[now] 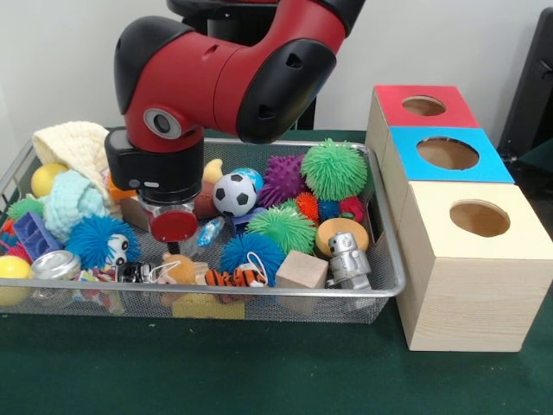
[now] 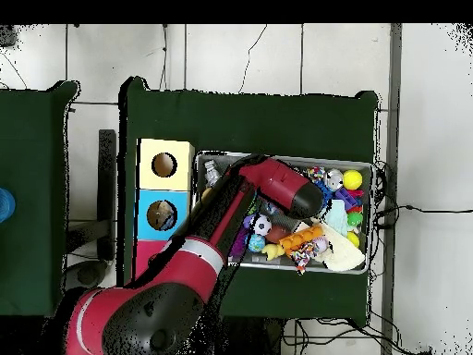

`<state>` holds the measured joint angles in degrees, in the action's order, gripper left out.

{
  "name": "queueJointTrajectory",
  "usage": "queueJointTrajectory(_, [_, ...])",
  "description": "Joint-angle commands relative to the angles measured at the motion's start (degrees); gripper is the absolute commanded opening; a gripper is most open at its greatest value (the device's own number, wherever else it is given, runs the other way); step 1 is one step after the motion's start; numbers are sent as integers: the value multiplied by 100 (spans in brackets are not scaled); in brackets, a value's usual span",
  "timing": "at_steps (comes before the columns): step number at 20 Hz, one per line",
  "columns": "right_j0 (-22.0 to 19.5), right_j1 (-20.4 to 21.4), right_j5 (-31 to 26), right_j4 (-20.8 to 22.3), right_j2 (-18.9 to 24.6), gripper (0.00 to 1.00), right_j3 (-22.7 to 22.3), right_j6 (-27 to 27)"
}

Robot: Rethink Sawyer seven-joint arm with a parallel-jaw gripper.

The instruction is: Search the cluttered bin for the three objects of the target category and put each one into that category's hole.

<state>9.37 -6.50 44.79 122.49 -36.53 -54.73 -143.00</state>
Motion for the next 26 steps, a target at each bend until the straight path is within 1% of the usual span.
queueJointTrajectory(1, [-120, 7, 516, -138, 943, 0, 144, 673])
queueJointTrajectory(3, [-106, -26, 518, -103, 917, 0, 160, 605])
queueJointTrajectory(5, [-25, -178, 435, 3, 772, 0, 224, 350])
queueJointTrajectory(6, [-13, -199, 430, 23, 747, 0, 242, 308])
queueJointTrajectory(8, [-46, -117, 597, 5, 801, 0, 230, 303])
queueJointTrajectory(10, [-13, -123, 686, 57, 751, 0, 243, 213])
queueJointTrajectory(13, [19, 40, 828, 33, 700, 0, 184, 126])
queueJointTrajectory(15, [129, 169, 892, 60, 521, 0, 100, -10])
queueJointTrajectory(17, [265, 391, 1266, 151, 285, 0, -35, -280])
queueJointTrajectory(19, [418, 640, 1520, 192, 34, 0, -200, -467])
queueJointTrajectory(20, [534, 703, 1603, 236, -154, 0, -274, -625])
queueJointTrajectory(23, [767, 985, 2158, 293, -564, 0, -421, -1085])
queueJointTrajectory(25, [958, 1031, 2272, 348, -945, 0, -458, -1290])
queueJointTrajectory(26, [1006, 1029, 2503, 390, -1094, 0, -425, -1472])
